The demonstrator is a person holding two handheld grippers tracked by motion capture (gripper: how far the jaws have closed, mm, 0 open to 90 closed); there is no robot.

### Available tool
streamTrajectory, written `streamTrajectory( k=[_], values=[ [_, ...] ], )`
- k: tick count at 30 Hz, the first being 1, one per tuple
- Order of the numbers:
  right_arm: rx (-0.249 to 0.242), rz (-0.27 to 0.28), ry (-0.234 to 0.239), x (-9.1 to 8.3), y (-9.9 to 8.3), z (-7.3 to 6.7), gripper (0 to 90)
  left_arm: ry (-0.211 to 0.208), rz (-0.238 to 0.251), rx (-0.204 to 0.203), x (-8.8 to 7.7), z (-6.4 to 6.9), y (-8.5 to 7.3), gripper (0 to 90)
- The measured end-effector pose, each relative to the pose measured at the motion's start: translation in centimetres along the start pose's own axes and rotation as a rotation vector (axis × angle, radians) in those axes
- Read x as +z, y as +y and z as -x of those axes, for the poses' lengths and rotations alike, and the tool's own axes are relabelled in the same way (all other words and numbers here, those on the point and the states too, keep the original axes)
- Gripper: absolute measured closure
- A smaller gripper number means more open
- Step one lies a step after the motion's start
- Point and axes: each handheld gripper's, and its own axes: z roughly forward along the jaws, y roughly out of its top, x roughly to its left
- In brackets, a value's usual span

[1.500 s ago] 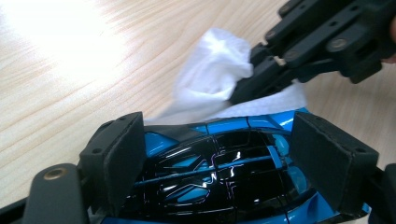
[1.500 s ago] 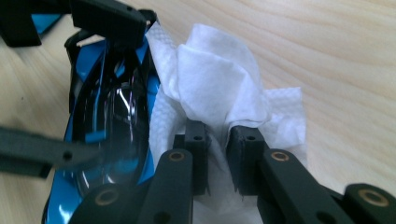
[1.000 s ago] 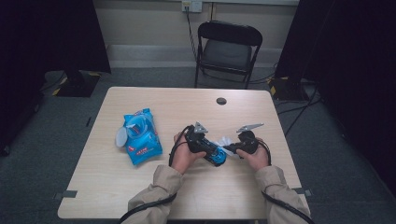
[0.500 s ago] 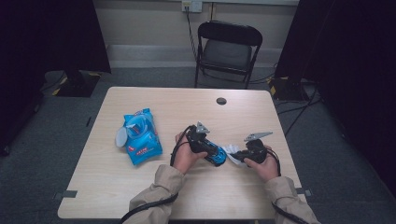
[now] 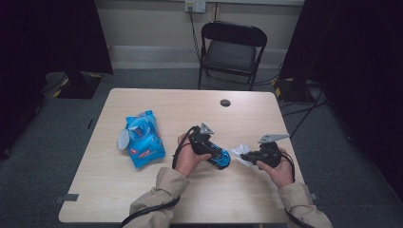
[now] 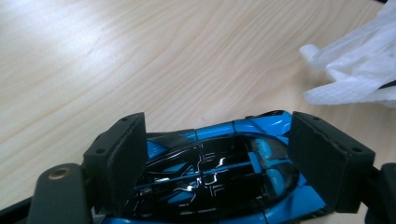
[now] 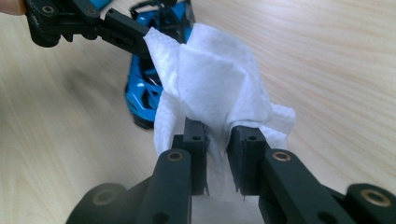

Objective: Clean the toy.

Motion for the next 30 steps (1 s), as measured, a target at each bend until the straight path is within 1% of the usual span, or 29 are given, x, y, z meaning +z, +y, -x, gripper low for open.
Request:
streamTrajectory(
  k=[4, 5, 6, 9, 10, 11, 13, 16, 18, 20, 22, 23, 25, 26, 28, 30],
  values=[
    [-0.031, 0.007, 0.014, 0.0, 0.8, -1.3, 78.1, 0.002, 0.012, 0.016, -1.8, -0.1, -0.1, 19.9],
    [-0.037, 0.012, 0.020, 0.0, 1.0, -1.7, 77.9, 0.006, 0.017, 0.011, -2.3, -0.1, -0.2, 19.9],
    [-0.046, 0.011, 0.024, 0.2, 1.2, -2.1, 77.9, 0.005, 0.015, 0.015, -2.8, -0.1, -0.5, 19.9],
    [-0.081, 0.001, 0.041, 0.8, 1.9, -3.5, 77.9, 0.002, 0.023, 0.000, -4.3, -0.3, -1.4, 19.9],
    [-0.095, -0.004, 0.047, 1.1, 2.1, -4.0, 77.9, 0.003, 0.031, 0.002, -4.8, -0.4, -1.9, 19.9],
    [-0.105, -0.003, 0.056, 1.5, 2.1, -4.5, 77.9, 0.009, 0.032, 0.002, -5.2, -0.5, -2.3, 19.9],
    [-0.121, -0.015, 0.075, 2.3, 2.2, -5.4, 77.9, 0.004, 0.021, -0.006, -5.9, -0.6, -3.3, 19.9],
    [-0.143, -0.038, 0.103, 3.9, 2.2, -6.8, 77.4, 0.000, 0.014, -0.014, -7.0, -0.7, -4.7, 20.0],
    [-0.163, -0.058, 0.118, 5.0, 2.1, -7.7, 77.1, -0.001, 0.016, -0.011, -7.7, -0.7, -5.5, 20.0],
    [-0.180, -0.080, 0.132, 6.1, 2.1, -8.4, 77.1, -0.001, 0.025, -0.010, -8.4, -0.6, -6.0, 20.4],
    [-0.197, -0.087, 0.153, 7.2, 2.1, -9.1, 77.1, -0.012, 0.031, -0.020, -9.0, -0.5, -6.5, 20.7],
    [-0.203, -0.092, 0.161, 7.7, 2.1, -9.5, 76.8, -0.013, 0.031, -0.008, -9.3, -0.5, -6.7, 20.8],
    [-0.212, -0.095, 0.187, 8.6, 2.2, -10.3, 76.8, -0.021, 0.036, -0.004, -9.7, -0.5, -7.1, 22.0],
    [-0.227, -0.101, 0.194, 9.0, 2.3, -10.6, 76.2, -0.011, 0.035, 0.002, -10.0, -0.6, -7.3, 22.5],
    [-0.241, -0.106, 0.210, 9.7, 2.5, -11.3, 73.2, -0.019, 0.040, -0.007, -10.4, -0.7, -7.6, 24.5],
    [-0.261, -0.117, 0.214, 10.4, 2.6, -11.8, 69.2, -0.041, 0.047, -0.023, -10.6, -0.9, -8.0, 31.5]
  ],
)
